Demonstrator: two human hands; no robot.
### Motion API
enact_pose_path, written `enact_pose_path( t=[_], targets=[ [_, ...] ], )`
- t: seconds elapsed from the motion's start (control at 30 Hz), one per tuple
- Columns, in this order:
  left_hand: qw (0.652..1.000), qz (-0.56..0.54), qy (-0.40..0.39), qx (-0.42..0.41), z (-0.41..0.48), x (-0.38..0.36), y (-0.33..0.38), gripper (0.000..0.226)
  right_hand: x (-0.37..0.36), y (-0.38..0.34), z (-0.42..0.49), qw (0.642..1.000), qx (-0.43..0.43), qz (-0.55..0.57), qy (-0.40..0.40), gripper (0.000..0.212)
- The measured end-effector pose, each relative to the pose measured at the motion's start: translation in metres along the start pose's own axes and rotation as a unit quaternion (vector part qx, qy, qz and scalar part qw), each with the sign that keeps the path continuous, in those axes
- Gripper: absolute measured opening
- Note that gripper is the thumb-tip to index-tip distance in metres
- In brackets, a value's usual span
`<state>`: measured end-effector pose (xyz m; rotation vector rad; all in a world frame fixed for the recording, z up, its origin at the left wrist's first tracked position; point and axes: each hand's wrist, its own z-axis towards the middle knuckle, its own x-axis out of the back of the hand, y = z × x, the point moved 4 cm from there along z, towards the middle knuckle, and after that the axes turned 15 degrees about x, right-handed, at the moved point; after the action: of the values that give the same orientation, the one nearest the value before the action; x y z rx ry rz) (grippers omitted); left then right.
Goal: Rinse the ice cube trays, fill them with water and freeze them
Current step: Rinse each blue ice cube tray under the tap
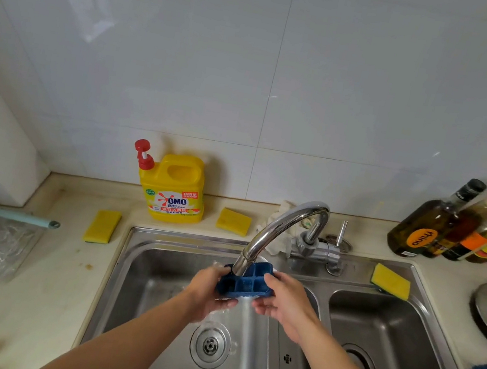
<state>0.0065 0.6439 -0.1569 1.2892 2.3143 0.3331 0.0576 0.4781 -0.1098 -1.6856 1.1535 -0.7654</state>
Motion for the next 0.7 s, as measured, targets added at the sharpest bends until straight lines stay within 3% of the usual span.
enact_pose_path(
  t=[0.13,0.27,0.37,0.43,0.57,0.7],
  targets=[
    [0.996,0.028,0.063,-0.055,-0.005,0.006,0.003,0.023,-0.006,0.004,0.001,1.0,-0.008,0.017,-0.006,0.015],
    [0.994,0.056,0.046,-0.086,-0.012,0.007,0.002,0.029,0.001,0.013,0.001,0.998,-0.04,0.034,0.044,0.014],
    [0.988,0.032,0.099,-0.112,-0.017,0.015,0.007,0.032,-0.009,0.012,-0.001,0.999,-0.032,0.037,-0.006,0.017],
    [0.984,0.026,0.132,-0.116,-0.018,0.019,0.008,0.033,-0.013,0.009,-0.002,0.998,-0.027,0.046,-0.021,0.019],
    [0.988,0.051,0.1,-0.103,-0.017,0.015,0.001,0.031,-0.008,0.014,-0.002,0.999,-0.035,0.028,0.023,0.021],
    [0.986,0.037,0.129,-0.096,-0.017,0.021,0.003,0.028,-0.015,0.009,-0.003,0.999,-0.016,0.031,-0.01,0.021]
  ],
)
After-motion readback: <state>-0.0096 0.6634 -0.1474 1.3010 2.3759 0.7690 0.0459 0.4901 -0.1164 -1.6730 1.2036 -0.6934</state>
